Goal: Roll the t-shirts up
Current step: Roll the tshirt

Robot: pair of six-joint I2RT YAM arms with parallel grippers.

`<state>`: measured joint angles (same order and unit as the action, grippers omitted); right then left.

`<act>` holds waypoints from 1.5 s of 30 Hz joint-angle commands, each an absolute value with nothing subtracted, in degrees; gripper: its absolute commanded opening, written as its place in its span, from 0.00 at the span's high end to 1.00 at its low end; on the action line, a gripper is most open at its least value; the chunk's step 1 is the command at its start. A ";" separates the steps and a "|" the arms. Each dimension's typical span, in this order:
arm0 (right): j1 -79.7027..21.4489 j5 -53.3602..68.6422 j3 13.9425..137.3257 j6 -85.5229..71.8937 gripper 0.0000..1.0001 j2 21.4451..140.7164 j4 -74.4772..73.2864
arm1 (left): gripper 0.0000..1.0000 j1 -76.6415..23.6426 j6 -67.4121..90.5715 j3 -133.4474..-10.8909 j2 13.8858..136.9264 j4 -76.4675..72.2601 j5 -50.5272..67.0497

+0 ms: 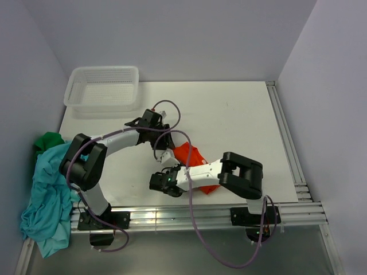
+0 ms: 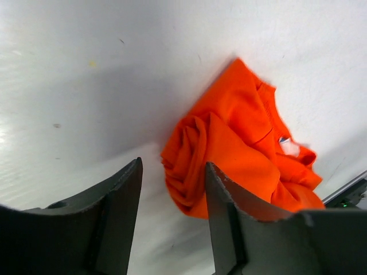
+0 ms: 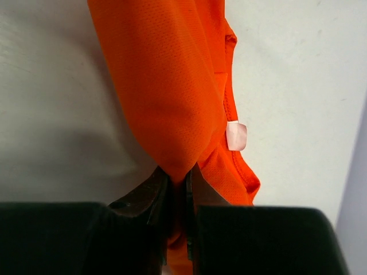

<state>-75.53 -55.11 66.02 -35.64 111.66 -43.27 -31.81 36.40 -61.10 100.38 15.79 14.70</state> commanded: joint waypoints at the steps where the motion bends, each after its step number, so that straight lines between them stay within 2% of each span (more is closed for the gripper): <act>1: -74.97 -48.52 63.02 -35.16 1.00 106.44 -35.43 | 0.45 -28.57 33.67 -62.31 96.59 14.68 18.44; 5: -75.41 -49.83 60.21 -33.05 1.00 105.56 -32.09 | 0.40 -26.98 29.99 -66.96 99.74 15.90 23.71; 9: -76.37 -51.15 59.15 -32.61 1.00 106.08 -31.11 | 0.39 -26.89 26.81 -72.50 105.55 18.72 27.50; 13: -76.38 -50.19 58.62 -32.17 1.00 105.73 -29.98 | 0.38 -27.33 25.58 -73.13 109.51 17.85 29.44; 20: -76.29 -42.99 57.14 -30.15 1.00 102.32 -25.68 | 0.38 -30.06 25.31 -73.83 113.64 17.14 29.18; 27: -71.99 -27.79 51.78 -29.79 1.00 94.84 -19.43 | 0.37 -28.66 27.86 -71.81 110.22 16.01 26.19; 28: -71.20 -24.38 51.07 -29.79 1.00 93.70 -18.73 | 0.36 -28.04 28.99 -71.28 108.47 15.56 26.28; 30: -68.83 -20.76 49.22 -29.62 1.00 90.97 -17.23 | 0.20 -26.03 30.05 -69.35 106.71 14.42 26.54; 33: -65.58 -13.81 47.73 -28.57 1.00 88.86 -16.17 | 0.08 -23.48 31.64 -66.29 102.67 13.63 25.76; 37: -62.85 -7.57 46.85 -26.99 1.00 88.42 -15.47 | 0.06 -21.98 33.22 -62.06 96.09 12.22 24.35; 39: -61.62 -3.63 45.88 -26.54 1.00 87.89 -14.42 | 0.01 -21.19 33.57 -58.98 93.79 11.43 25.04; 45: -56.78 4.90 41.66 -25.75 1.00 86.05 -9.67 | 0.01 -20.92 35.15 -51.86 90.27 7.65 29.18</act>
<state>-58.52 -4.56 44.47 -26.39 86.59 -11.29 -20.97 33.74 -55.11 91.72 11.31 26.41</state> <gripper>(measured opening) 0.190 0.993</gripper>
